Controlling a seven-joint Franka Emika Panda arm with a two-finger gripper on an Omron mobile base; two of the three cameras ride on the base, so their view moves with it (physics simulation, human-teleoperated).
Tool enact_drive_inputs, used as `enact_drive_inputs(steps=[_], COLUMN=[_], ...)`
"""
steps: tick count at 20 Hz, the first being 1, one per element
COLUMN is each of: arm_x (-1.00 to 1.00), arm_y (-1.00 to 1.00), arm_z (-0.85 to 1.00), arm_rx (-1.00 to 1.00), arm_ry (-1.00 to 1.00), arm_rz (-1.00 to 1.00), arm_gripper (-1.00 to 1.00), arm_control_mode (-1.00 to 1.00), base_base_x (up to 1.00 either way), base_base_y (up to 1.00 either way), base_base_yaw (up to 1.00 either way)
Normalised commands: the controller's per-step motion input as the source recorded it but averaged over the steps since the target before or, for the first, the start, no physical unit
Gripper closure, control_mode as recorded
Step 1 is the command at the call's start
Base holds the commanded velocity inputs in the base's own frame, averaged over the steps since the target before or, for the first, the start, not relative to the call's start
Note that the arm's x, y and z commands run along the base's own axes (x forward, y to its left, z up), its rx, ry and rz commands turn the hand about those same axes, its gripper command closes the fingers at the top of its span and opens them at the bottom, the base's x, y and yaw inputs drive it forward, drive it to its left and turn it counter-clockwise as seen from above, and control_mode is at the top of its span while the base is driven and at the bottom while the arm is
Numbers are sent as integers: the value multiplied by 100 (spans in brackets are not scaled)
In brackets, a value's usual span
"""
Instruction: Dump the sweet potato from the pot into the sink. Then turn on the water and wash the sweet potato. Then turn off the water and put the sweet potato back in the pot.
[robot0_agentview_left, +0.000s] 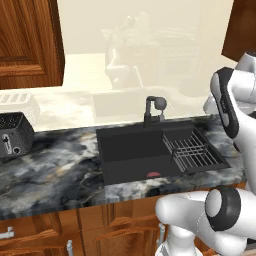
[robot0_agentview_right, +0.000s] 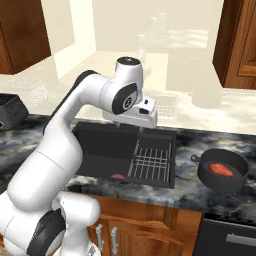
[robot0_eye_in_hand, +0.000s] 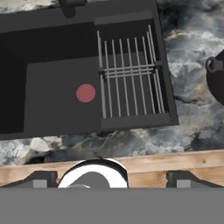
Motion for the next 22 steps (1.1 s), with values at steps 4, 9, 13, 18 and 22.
enact_drive_inputs(steps=[4,9,13,18,22], arm_x=[0,0,0,0,0], arm_y=[-64,-66,-62,-49,-38], arm_z=[-1,-15,-35,-42,-41], arm_rx=[0,0,0,0,0], arm_ry=[12,6,1,0,0], arm_rz=[-1,0,0,0,0], arm_gripper=[-100,-100,-100,-100,-100], arm_control_mode=[-100,-100,-100,-100,-100], base_base_x=[0,0,0,0,0], base_base_y=[0,0,0,0,0], base_base_yaw=[0,0,0,0,0])
